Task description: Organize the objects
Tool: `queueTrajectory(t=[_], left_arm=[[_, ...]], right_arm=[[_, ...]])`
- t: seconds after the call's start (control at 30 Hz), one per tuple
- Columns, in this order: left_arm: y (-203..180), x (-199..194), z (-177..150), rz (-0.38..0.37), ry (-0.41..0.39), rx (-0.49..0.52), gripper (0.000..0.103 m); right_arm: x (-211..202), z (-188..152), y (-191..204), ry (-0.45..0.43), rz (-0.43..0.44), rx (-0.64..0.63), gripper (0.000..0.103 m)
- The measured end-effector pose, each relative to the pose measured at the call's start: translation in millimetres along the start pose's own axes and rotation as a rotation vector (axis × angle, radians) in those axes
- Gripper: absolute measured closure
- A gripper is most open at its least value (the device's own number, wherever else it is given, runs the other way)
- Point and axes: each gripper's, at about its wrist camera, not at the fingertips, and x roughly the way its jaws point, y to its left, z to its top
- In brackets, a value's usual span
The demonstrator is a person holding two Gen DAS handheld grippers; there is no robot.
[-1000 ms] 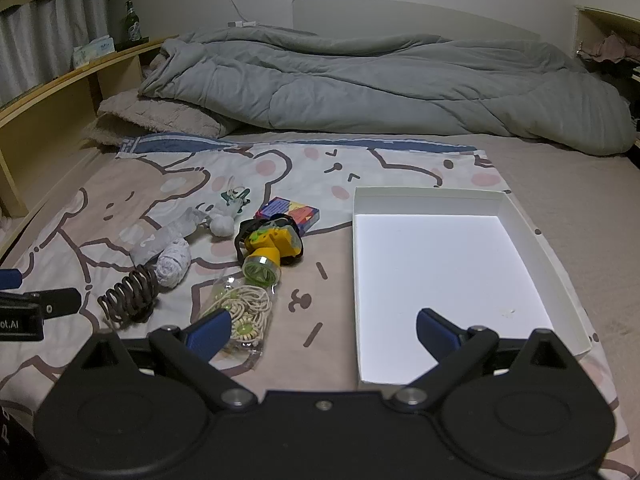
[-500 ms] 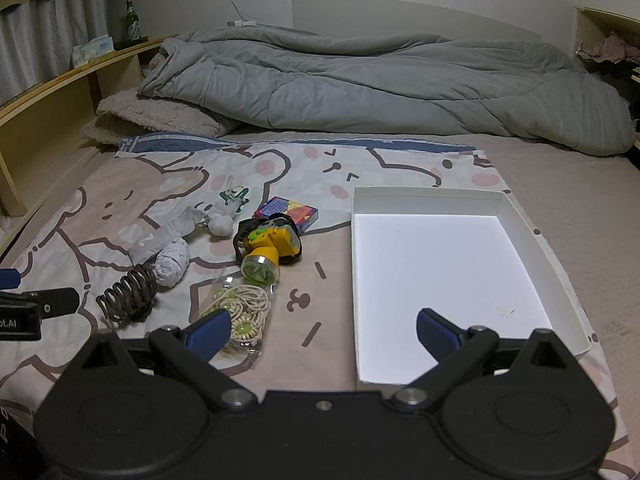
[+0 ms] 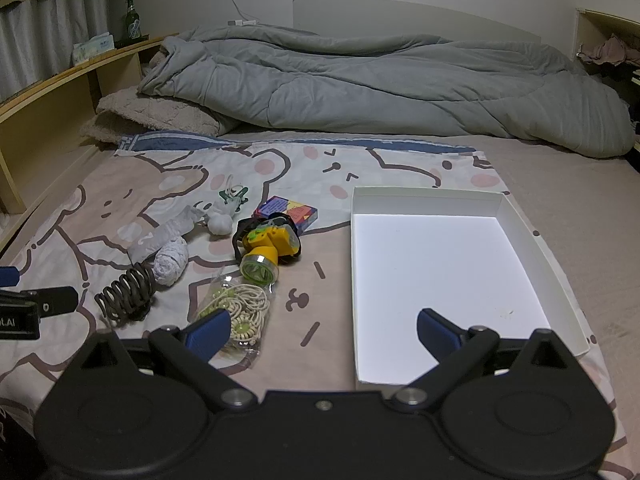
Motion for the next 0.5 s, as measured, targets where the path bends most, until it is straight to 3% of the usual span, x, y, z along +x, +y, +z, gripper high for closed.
queueTrajectory(t=[0.5], left_arm=[[0.3, -0.2, 1.1, 0.001, 0.001, -0.002, 0.000]], right_arm=[[-0.2, -0.3, -0.1, 0.000, -0.001, 0.000, 0.002]])
